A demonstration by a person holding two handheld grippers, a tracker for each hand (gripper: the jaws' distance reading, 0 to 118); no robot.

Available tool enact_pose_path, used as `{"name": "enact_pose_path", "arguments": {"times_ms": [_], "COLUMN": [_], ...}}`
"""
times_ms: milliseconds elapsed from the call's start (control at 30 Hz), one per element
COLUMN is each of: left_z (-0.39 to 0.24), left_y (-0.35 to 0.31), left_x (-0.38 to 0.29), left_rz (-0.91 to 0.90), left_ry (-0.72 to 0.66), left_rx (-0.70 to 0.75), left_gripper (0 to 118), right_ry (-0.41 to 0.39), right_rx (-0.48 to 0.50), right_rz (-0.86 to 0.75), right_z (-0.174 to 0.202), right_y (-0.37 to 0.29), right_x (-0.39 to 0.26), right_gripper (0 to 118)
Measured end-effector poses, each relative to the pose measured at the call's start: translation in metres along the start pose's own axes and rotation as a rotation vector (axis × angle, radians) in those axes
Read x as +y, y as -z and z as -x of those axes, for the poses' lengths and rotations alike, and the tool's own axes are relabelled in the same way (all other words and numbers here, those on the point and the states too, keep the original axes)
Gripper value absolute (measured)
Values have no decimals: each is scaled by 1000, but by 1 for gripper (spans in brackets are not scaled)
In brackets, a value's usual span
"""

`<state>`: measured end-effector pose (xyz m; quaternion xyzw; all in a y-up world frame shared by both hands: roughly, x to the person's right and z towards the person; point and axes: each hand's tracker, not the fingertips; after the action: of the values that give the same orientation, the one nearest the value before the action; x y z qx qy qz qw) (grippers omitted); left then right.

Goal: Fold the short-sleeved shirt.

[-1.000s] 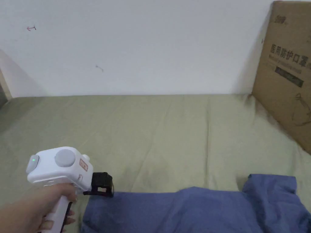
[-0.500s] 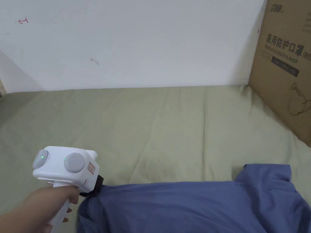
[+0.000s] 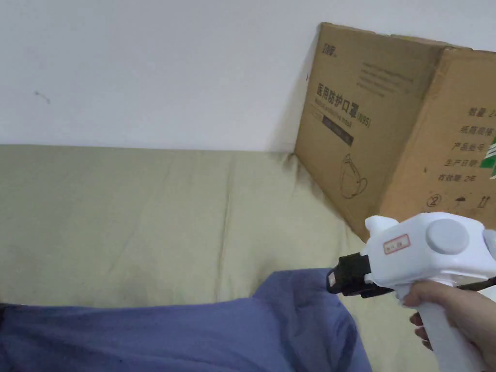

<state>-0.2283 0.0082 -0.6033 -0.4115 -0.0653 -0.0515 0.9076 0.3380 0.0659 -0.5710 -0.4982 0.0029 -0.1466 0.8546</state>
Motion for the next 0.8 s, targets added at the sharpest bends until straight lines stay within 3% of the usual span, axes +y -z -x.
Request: {"name": "enact_pose_path", "arguments": {"times_ms": [67,100,133,333,367,467,533,567,600,633,733,800], "left_z": [-2,1,1,10,9,8,7,7,6,6,5,9], "left_y": [2,7,10,32,29,36,36,37,37,35,25,9], "left_x": [-2,-3,-5,-8,-11,-16,-19,-19,-19,-19,-17,-13], "left_rz": [-2,5,11,42,46,93,99,103,106,107,107,94], "left_ry": [6,9,11,29,26,26,28,31,30,27,12,-13], "left_rx": [4,-1,-1,28,34,49,46,45,46,45,47,39], "left_gripper": [0,0,0,0,0,0,1,0,1,0,1,1], "right_ry": [83,93,89,80,56,-30,-45,-64,-86,-90,-56,-23], "right_rx": [-28,-49,-54,-237,-255,-288,-288,-274,-274,-266,-170,-160], "right_rz": [81,65,58,147,181,185,177,166,157,153,145,70], "right_z": [-12,-16,-20,-19,-17,-12,-3,1,-5,-4,2,2], "right_y": [30,42,52,92,99,109,106,103,107,105,82,53], "right_x": [13,17,21,14,12,13,10,9,17,17,8,3], "right_gripper": [80,102,109,106,102,75,64,40,8,2,2,2]}}
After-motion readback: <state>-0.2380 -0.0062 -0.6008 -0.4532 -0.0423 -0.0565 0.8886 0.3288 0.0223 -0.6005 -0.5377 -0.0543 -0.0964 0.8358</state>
